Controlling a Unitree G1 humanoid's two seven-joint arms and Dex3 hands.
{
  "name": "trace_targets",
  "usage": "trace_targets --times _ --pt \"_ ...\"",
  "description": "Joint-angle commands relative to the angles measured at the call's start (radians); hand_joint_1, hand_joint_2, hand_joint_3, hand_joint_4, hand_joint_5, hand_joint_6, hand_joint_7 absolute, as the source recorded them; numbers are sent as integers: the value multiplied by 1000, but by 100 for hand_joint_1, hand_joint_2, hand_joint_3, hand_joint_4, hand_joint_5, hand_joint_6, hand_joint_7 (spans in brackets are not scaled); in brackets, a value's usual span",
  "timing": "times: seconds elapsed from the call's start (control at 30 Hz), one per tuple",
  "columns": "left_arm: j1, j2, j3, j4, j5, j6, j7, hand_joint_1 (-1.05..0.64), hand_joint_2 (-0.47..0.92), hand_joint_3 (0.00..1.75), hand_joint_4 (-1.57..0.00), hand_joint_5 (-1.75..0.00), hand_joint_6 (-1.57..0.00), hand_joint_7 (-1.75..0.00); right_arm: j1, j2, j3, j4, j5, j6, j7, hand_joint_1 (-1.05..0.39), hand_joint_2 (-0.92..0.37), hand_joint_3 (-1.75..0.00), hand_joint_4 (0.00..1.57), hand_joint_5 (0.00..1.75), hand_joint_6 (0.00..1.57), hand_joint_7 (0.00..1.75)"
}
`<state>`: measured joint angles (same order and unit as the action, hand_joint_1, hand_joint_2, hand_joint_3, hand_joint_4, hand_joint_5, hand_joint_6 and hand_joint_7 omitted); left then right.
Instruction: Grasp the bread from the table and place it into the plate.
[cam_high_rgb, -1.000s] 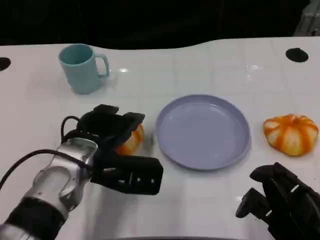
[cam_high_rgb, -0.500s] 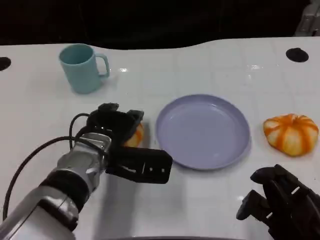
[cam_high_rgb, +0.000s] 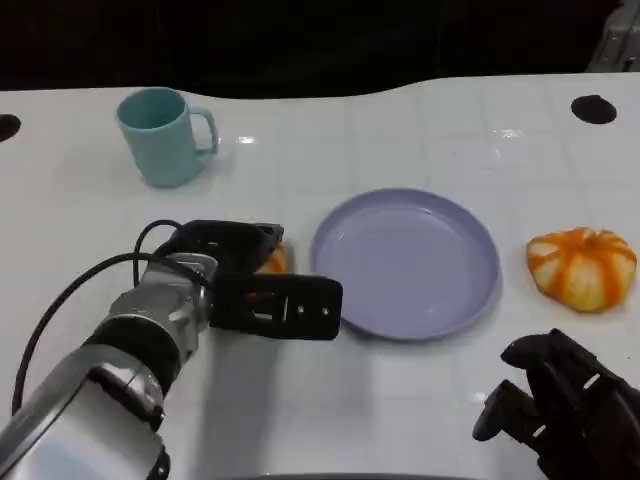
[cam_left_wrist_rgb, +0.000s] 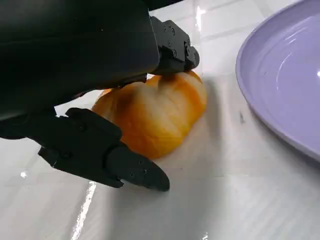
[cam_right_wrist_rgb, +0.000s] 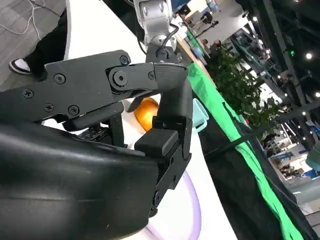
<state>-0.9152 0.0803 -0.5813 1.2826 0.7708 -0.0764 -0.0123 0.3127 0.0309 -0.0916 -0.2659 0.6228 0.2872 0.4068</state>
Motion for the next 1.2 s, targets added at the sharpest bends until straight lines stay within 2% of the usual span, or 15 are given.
trace_targets --times 0.03,0.2,0.23,0.3,0.4,0.43,0.47,0.67,0.8,0.87,0.9,0.97,1.03,1.1,1.2 --pt "-4 15 0 25 -18 -11 -20 -22 80 1 -38 -8 -41 -3 7 -11 -10 -11 16 -3 5 -54 -92 -24 60 156 63 108" --pt "-9 9 -23 48 2 -16 5 -22 90 6 -69 -23 -62 -6 11 -16 -6 -18 7 -6 1 -55 -92 -25 61 155 64 107" --pt "-8 10 -29 51 8 -21 22 -23 91 15 -68 -63 -71 -3 11 -17 -7 -16 7 -8 5 -55 -92 -25 61 155 64 107" --pt "-2 13 -42 55 19 -30 68 -25 92 22 -66 -101 -92 -6 13 -17 -8 -14 10 -8 8 -55 -92 -25 61 155 65 106" --pt "7 20 -59 62 31 -38 124 -27 92 18 -68 -124 -107 -9 15 -16 -8 -15 10 -11 8 -55 -92 -24 61 155 65 105" --pt "13 25 -66 63 37 -42 152 -26 92 20 -65 -142 -103 -29 16 -15 -8 -16 10 -12 7 -55 -92 -24 61 155 65 105" --pt "17 29 -71 65 40 -44 172 -26 92 27 -64 -148 -93 -44 17 -14 -8 -16 10 -13 7 -55 -92 -24 61 155 65 105" --pt "30 33 -66 67 33 -64 242 -24 92 41 -64 -157 -84 -66 23 -14 -10 -22 15 -9 4 -54 -92 -24 61 154 65 104" --pt "42 39 -51 61 24 -99 347 -23 92 43 -69 -172 -69 -123 25 -16 -13 -22 20 -9 8 -54 -92 -23 61 153 65 104" --pt "39 40 -37 61 15 -104 370 -23 92 40 -69 -174 -69 -109 23 -17 -13 -20 19 -8 9 -54 -92 -24 61 153 65 104" --pt "38 40 -33 61 12 -104 374 -22 92 38 -69 -174 -74 -89 22 -18 -13 -20 19 -7 9 -54 -92 -24 61 153 65 104" --pt "35 43 -25 59 5 -110 402 -22 92 37 -69 -174 -78 -78 22 -18 -14 -19 21 -4 7 -54 -92 -24 61 153 65 104" --pt "29 49 -15 55 -2 -116 447 -22 92 33 -78 -174 -72 -119 21 -18 -15 -18 22 -3 8 -54 -92 -23 61 152 66 103" --pt "24 53 2 52 -16 -127 486 -20 91 24 -83 -175 -66 -141 20 -18 -14 -18 19 -3 5 -54 -92 -23 62 152 66 103" --pt "17 53 26 51 -33 -142 511 -19 90 19 -85 -175 -63 -151 19 -17 -15 -17 19 0 1 -55 -92 -22 63 151 67 102"
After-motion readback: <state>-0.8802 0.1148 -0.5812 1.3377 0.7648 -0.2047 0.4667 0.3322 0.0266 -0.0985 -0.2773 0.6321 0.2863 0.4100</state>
